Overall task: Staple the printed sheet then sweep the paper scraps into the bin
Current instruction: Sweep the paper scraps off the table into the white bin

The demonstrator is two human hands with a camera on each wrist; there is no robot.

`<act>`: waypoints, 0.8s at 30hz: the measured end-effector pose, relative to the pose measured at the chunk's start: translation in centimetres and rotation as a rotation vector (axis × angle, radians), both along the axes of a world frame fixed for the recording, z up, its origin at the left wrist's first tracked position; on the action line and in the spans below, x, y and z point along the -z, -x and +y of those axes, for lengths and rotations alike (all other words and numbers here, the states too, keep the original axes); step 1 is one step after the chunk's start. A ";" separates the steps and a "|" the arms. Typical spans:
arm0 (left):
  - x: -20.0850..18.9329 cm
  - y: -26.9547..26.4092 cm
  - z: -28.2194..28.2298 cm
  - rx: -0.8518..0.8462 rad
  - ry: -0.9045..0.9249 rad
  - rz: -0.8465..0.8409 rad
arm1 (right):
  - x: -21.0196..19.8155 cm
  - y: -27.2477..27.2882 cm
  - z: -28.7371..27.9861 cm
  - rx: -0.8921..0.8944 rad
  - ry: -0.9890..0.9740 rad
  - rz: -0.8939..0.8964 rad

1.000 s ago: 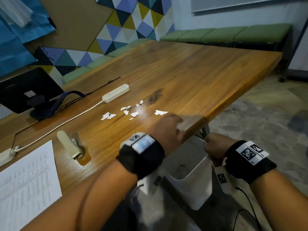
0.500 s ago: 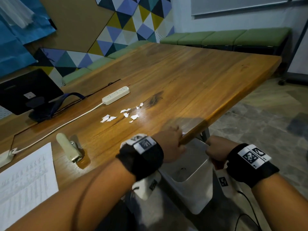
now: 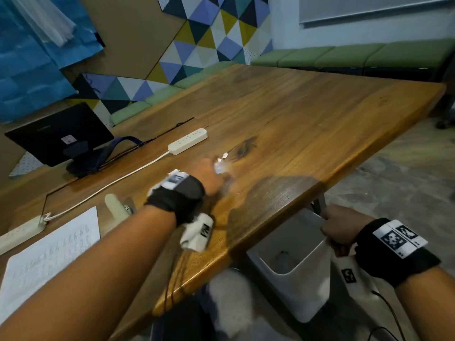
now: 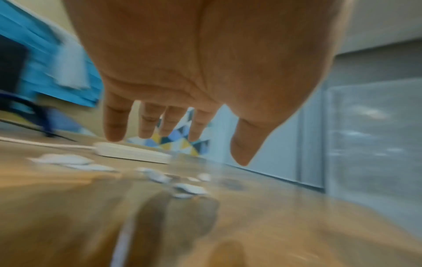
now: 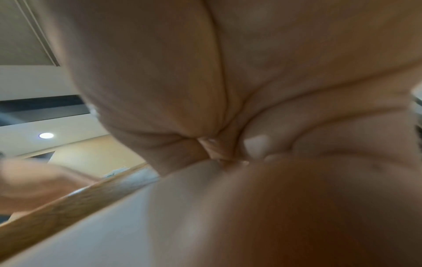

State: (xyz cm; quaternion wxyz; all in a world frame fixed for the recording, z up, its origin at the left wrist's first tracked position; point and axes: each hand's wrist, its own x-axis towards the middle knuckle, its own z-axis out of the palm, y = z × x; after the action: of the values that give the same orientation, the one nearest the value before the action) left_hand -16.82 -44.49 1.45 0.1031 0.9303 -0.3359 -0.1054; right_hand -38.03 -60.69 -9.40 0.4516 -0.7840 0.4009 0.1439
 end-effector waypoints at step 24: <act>3.5 5.0 0.3 0.306 -0.256 0.116 | 0.5 -0.3 0.2 0.013 0.029 -0.010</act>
State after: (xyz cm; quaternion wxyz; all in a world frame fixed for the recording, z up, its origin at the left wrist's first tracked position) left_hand -21.85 -44.19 -2.01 -0.0141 0.8663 -0.4507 -0.2149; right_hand -37.75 -60.49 -9.86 0.4430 -0.7886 0.4058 0.1310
